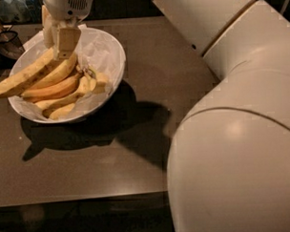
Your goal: Pick banana from white bowl
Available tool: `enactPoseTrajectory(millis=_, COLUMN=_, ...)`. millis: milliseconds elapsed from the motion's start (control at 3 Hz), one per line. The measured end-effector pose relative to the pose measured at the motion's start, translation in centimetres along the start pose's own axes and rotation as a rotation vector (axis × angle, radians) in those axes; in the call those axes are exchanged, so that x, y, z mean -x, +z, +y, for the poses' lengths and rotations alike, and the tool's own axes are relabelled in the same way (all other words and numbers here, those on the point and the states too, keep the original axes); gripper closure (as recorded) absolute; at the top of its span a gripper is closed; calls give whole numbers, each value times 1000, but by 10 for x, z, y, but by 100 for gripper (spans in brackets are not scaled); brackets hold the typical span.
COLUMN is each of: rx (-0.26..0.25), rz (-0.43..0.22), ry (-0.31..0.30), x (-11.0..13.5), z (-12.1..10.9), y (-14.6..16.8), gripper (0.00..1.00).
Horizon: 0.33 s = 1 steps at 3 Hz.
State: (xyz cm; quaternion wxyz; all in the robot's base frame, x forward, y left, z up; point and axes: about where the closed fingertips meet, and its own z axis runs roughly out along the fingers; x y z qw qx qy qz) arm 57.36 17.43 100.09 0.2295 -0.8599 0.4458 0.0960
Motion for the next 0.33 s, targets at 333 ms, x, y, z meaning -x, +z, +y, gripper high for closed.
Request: enactPoseTrajectory(millis=333, rx=2, rz=16, ry=-16, x=9, z=4, y=-9, gripper=100)
